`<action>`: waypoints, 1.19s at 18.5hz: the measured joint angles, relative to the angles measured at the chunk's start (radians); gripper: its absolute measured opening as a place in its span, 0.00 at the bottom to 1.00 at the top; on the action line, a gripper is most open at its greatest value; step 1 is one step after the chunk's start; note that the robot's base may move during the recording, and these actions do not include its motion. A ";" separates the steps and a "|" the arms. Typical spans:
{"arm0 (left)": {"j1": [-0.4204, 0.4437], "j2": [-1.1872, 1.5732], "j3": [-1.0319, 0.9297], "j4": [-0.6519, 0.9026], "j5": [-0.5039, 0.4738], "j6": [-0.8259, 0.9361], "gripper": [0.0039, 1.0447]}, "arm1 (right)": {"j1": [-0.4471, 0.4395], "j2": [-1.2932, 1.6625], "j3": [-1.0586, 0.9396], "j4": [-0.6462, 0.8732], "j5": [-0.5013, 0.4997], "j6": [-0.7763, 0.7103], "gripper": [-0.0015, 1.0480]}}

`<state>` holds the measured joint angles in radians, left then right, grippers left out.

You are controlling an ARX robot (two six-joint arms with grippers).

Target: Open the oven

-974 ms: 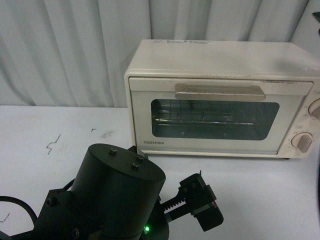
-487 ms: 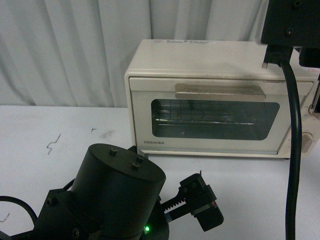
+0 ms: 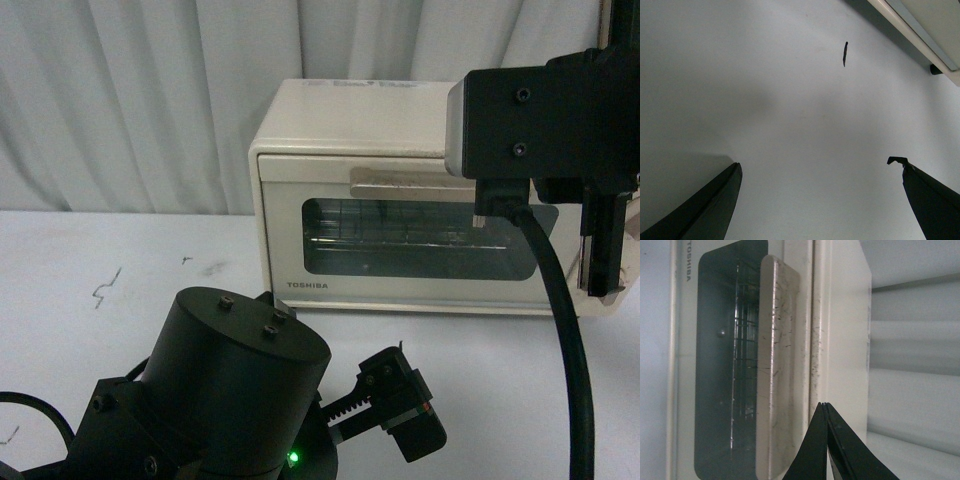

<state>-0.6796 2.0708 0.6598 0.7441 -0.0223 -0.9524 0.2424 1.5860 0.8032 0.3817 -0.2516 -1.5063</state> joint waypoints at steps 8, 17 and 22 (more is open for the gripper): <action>0.000 0.000 0.000 0.000 0.000 0.000 0.94 | -0.006 0.081 0.050 -0.007 -0.006 0.022 0.02; 0.000 0.000 0.000 0.000 0.000 0.000 0.94 | -0.047 0.107 0.064 -0.051 -0.016 0.098 0.02; 0.000 0.000 0.000 0.000 0.000 0.000 0.94 | -0.047 0.092 0.071 -0.112 -0.030 0.160 0.02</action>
<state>-0.6800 2.0708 0.6598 0.7441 -0.0227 -0.9524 0.1959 1.6783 0.8742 0.2695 -0.2817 -1.3464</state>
